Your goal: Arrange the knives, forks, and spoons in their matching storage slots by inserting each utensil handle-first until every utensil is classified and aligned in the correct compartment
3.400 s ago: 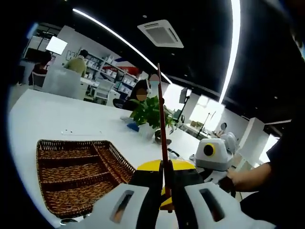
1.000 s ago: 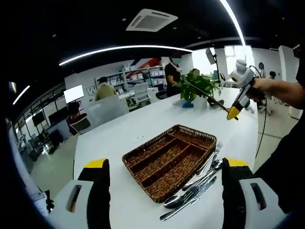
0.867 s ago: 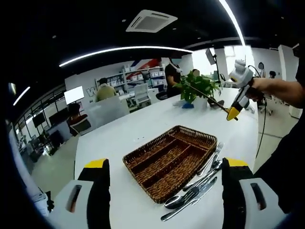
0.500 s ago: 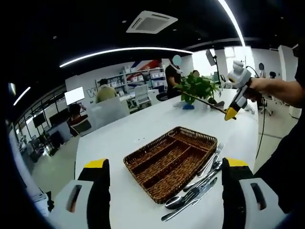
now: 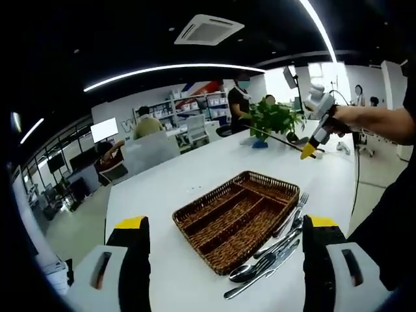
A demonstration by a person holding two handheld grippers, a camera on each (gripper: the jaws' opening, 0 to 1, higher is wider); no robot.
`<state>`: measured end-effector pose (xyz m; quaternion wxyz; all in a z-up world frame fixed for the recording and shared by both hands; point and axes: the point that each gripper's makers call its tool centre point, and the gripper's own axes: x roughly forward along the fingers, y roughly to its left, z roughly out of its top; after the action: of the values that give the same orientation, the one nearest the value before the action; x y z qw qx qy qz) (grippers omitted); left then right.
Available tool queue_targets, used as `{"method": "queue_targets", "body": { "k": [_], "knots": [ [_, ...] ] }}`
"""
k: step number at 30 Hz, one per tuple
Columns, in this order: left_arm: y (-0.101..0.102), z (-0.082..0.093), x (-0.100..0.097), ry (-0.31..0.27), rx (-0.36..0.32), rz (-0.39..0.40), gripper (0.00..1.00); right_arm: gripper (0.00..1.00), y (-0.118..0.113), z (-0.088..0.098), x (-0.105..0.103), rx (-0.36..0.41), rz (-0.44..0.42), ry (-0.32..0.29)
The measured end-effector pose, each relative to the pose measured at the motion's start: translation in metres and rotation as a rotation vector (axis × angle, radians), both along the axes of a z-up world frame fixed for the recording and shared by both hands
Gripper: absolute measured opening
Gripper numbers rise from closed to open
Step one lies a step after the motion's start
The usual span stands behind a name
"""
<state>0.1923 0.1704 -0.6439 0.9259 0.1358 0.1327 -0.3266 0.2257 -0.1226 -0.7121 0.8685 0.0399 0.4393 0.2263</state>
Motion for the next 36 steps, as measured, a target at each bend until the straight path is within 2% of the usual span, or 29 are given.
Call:
{"method": "queue_targets", "body": {
  "k": [9, 20, 27, 36],
  "knots": [
    [0.006, -0.003, 0.000, 0.005, -0.002, 0.010, 0.99, 0.05, 0.000, -0.008, 0.011, -0.022, -0.015, 0.021],
    [0.007, -0.004, 0.002, 0.028, -0.008, -0.005, 0.99, 0.05, -0.001, 0.000, 0.027, -0.020, -0.031, 0.018],
    [0.011, -0.014, 0.001, 0.085, 0.000, 0.008, 0.99, 0.05, -0.002, -0.005, 0.031, -0.022, -0.041, 0.035],
    [0.013, -0.012, 0.001, 0.076, 0.001, 0.012, 0.99, 0.05, -0.004, -0.018, 0.033, -0.022, -0.059, 0.053]
  ]
}}
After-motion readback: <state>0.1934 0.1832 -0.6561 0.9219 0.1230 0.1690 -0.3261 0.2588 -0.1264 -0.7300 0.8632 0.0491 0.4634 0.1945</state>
